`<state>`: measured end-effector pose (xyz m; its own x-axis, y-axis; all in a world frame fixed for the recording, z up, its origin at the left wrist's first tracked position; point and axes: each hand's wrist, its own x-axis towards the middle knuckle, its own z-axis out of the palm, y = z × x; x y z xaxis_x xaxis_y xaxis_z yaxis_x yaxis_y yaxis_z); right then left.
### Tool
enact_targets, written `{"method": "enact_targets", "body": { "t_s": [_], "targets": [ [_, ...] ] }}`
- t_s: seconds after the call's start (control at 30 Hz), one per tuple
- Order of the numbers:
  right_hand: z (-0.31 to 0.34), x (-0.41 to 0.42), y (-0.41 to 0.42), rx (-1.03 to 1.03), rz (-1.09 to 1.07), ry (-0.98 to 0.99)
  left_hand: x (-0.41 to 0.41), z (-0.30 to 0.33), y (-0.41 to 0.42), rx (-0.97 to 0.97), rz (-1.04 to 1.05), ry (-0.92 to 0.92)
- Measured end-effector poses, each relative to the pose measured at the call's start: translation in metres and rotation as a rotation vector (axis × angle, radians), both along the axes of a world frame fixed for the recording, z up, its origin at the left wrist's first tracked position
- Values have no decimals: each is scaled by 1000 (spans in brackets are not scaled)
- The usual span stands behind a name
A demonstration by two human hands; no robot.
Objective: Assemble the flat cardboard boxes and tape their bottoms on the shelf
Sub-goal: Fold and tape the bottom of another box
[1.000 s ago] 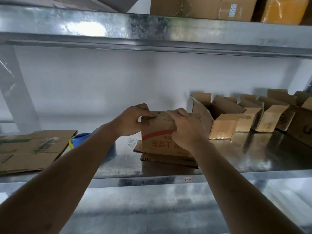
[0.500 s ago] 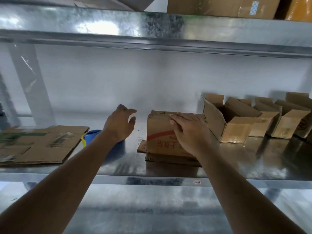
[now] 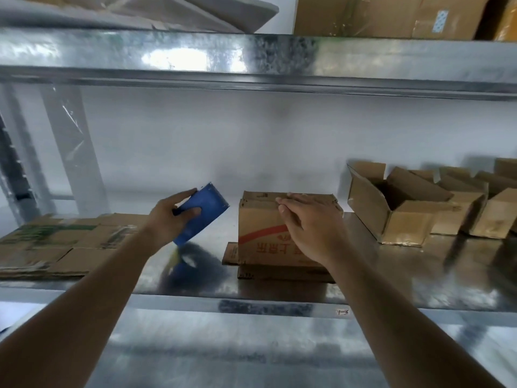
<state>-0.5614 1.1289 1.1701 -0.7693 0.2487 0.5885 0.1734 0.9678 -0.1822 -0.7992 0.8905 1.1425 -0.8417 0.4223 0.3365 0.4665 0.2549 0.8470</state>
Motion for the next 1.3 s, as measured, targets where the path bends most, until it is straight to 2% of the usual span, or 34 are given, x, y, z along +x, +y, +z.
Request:
{"method": "enact_targets", "body": {
  "t_s": [0.1,0.17,0.43,0.57,0.83,1.17,1.3],
  "targets": [
    [-2,0,5,2,5,0,16,22,-3,123,-260,97],
    [-3,1,8,4,0,4,25,36,-2,181,-344,148],
    [-3,5,8,28,14,13,37,72,1,316,-393,231],
    [0,9,5,57,43,54,41,90,5,270,-475,261],
    [13,9,7,-78,81,114,46,109,38,46,-662,295],
    [28,-4,19,207,22,96,37,118,62,-97,-760,283],
    [29,-6,24,187,-8,77,34,119,67,-106,-766,282]
  ]
}}
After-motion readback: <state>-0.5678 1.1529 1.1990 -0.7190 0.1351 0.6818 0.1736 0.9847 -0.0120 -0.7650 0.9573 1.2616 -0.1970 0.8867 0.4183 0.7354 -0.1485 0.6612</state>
